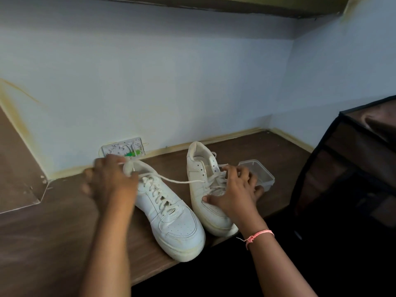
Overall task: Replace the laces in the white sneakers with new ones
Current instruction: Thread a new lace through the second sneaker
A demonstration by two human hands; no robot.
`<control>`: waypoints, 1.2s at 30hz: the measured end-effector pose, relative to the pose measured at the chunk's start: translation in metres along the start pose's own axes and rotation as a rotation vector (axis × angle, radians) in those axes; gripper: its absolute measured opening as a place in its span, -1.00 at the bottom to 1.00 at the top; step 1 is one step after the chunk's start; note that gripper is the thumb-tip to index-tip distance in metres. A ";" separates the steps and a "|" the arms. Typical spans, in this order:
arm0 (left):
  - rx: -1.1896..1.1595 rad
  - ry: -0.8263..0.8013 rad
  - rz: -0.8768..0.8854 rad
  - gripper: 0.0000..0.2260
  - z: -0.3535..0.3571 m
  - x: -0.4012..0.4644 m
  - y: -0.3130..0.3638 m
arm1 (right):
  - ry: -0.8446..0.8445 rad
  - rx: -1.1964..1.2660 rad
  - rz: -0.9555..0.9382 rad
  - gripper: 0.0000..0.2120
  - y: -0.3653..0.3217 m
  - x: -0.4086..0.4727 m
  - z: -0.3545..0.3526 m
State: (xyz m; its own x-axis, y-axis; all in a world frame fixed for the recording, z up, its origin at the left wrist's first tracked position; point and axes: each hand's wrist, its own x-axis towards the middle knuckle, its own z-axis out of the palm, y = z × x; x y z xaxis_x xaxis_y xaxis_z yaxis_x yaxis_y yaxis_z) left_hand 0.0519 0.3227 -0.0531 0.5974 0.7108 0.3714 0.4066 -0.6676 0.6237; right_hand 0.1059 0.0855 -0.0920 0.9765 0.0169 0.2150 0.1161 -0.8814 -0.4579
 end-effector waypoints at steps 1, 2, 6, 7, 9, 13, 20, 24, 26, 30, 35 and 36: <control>-0.006 -0.041 0.091 -0.76 0.009 -0.011 0.016 | 0.004 -0.007 -0.003 -0.05 -0.001 0.001 0.000; -0.015 -0.087 0.196 -0.74 0.019 -0.025 0.033 | 0.004 -0.010 -0.004 -0.04 -0.001 0.002 0.000; 0.058 -0.234 0.449 -0.80 0.066 -0.070 0.066 | 0.008 0.037 -0.008 -0.07 -0.001 0.003 0.002; 0.077 -0.266 0.434 -0.80 0.076 -0.074 0.066 | 0.012 0.046 -0.011 -0.09 0.000 0.003 0.003; 0.110 -0.290 0.379 -0.81 0.086 -0.072 0.063 | 0.015 0.061 -0.016 -0.09 0.002 0.003 0.005; 0.159 -0.347 0.385 -0.82 0.091 -0.066 0.064 | -0.014 0.071 -0.008 0.01 0.005 0.003 0.004; -0.072 0.154 0.045 -0.86 0.026 -0.012 0.038 | -0.059 0.099 0.041 0.06 0.001 0.001 0.000; -0.031 0.152 0.037 -0.87 0.011 -0.010 0.032 | -0.060 0.080 0.055 0.09 0.001 0.001 -0.001; -0.023 0.017 0.204 -0.90 0.024 -0.027 0.050 | -0.048 0.074 0.045 0.10 0.000 0.001 -0.002; 0.078 -0.284 0.374 -0.81 0.064 -0.063 0.065 | -0.040 0.084 0.032 0.11 -0.001 0.002 -0.001; 0.088 -0.324 0.376 -0.86 0.077 -0.064 0.064 | -0.061 0.103 0.044 0.13 0.001 0.003 0.000; 0.060 -0.282 0.358 -0.90 0.073 -0.059 0.065 | -0.067 0.106 0.055 0.15 0.001 0.004 0.000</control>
State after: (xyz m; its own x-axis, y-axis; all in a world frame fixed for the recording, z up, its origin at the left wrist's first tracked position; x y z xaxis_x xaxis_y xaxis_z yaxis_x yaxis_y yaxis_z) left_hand 0.0937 0.2205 -0.0847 0.8690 0.3507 0.3490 0.1746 -0.8774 0.4467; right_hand 0.1095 0.0847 -0.0913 0.9914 0.0049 0.1307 0.0775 -0.8271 -0.5566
